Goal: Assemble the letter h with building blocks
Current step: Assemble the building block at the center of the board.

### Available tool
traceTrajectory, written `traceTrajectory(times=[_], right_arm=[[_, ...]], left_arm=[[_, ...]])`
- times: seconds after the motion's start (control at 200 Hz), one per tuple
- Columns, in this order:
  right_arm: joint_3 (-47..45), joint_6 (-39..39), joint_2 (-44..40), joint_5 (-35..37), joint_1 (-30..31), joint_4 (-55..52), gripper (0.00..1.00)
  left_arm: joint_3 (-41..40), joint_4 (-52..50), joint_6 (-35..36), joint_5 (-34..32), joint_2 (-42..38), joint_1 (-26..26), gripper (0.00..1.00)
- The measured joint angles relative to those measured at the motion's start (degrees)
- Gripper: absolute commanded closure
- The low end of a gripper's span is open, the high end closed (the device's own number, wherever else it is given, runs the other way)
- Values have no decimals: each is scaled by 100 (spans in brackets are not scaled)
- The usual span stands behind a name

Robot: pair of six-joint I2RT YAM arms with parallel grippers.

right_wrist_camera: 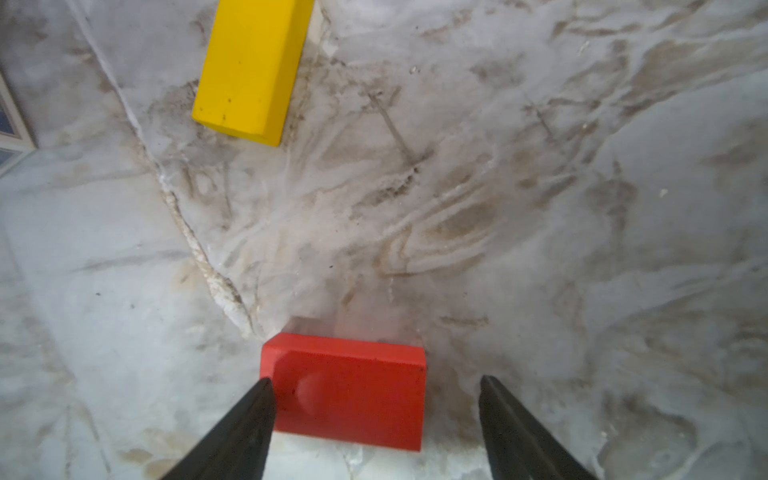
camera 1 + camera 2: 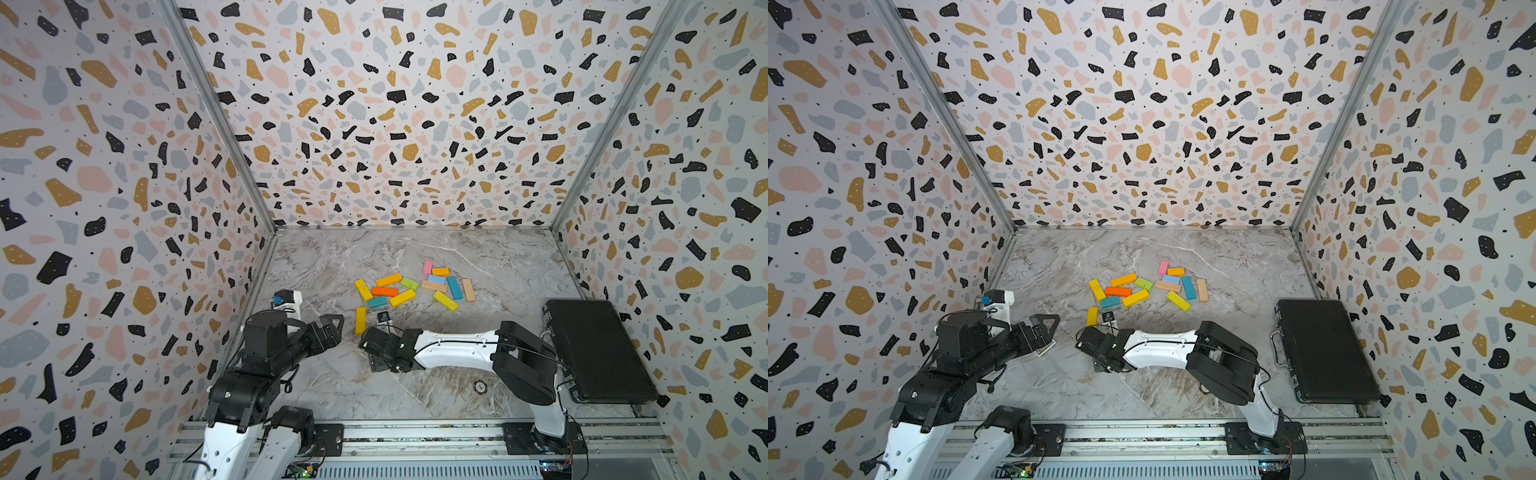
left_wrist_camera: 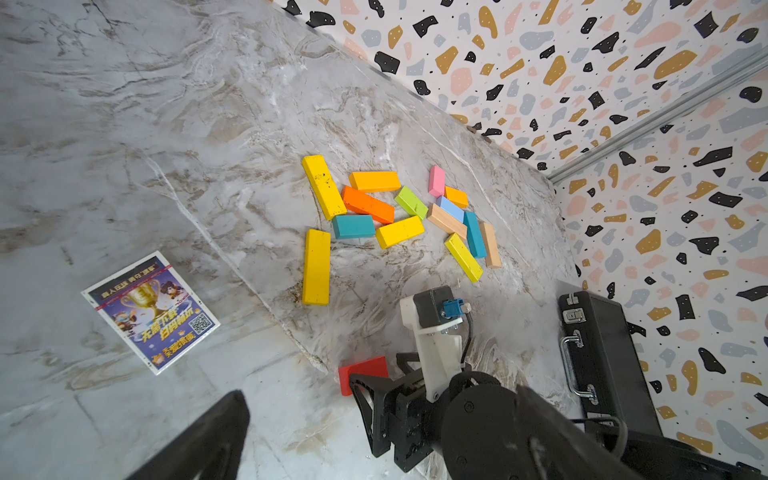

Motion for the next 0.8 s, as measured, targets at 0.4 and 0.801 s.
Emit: traceTrajectory(times=[0.4,0.801], right_arm=[[455,249,350,-70,103,-153,25],[811,514,588,83,168,-570,41]], left_arm=[[20,-166,79,-96,-9,0,1],[127,-210,151,-195,-26,0,1]])
